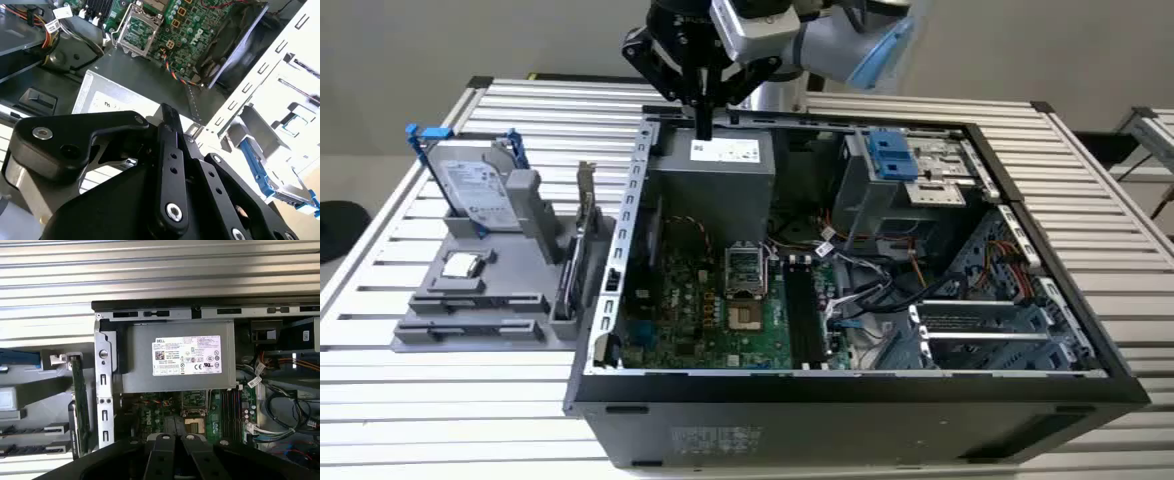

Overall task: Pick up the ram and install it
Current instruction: 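Reach for the ram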

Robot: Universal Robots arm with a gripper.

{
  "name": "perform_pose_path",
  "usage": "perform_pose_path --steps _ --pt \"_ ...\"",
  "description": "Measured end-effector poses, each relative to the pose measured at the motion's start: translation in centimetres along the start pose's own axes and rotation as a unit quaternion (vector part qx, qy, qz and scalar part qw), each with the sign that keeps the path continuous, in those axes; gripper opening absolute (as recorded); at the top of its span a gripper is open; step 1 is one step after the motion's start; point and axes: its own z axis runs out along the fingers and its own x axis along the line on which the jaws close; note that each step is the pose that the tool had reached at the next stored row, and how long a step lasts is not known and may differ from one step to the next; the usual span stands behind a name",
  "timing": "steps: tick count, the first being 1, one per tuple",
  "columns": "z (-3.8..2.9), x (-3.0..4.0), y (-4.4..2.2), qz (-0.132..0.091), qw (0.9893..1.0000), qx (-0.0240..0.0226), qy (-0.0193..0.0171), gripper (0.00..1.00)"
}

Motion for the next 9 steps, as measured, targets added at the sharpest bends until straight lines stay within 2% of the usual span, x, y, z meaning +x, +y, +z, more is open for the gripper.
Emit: perform_pose_path --steps 9 --pt "-0.01 0.09 0.00 0.000 1.0000 0.0000 0.0000 0.00"
